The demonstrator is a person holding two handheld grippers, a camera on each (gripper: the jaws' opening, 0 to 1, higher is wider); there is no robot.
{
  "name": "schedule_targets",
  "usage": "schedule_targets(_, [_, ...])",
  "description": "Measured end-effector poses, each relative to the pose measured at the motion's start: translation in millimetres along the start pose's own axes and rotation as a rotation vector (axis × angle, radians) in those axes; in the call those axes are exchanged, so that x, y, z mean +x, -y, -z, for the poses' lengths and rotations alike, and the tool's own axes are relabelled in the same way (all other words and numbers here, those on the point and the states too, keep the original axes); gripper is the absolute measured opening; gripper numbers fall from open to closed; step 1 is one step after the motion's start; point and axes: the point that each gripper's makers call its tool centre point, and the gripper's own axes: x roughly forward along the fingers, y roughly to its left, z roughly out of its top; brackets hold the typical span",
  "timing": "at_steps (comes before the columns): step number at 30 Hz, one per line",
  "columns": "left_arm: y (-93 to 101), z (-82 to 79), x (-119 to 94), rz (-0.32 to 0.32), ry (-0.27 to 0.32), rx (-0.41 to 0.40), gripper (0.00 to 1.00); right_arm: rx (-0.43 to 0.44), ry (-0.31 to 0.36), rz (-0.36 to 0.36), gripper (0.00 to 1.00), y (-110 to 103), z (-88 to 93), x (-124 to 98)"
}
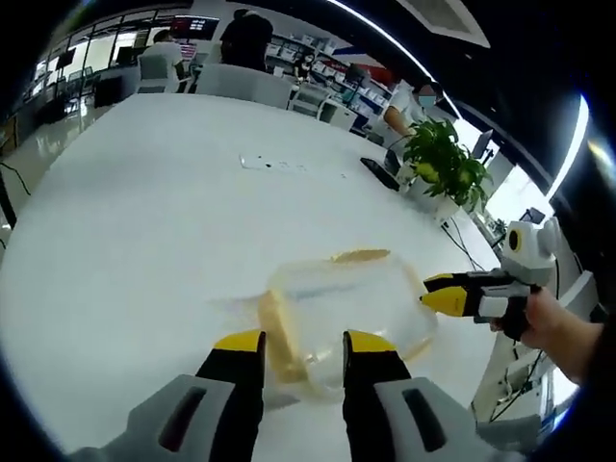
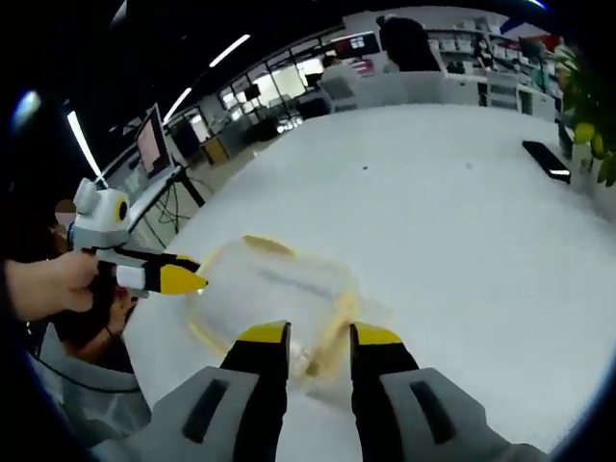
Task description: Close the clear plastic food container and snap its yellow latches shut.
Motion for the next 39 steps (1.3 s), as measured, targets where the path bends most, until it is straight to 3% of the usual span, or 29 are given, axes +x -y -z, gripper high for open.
schedule_targets(2, [-0.7,0.3,1.3,0.003,0.004,-0.024,0.26,0.019,0.005,-0.001,0.22,0.9,0.1,0.5])
schedule_targets(15, [1.9,-0.7,1.3,-0.022,0.023,0.010,0.24,0.091,0.007,0.012,0.21,6.0,0.7,2.8])
schedule_targets(39, [1.7,4.0,10.8,-0.058,0.029,-0.061,0.17,0.226,0.036,0.038,0.16,-2.4,1.5,-5.1])
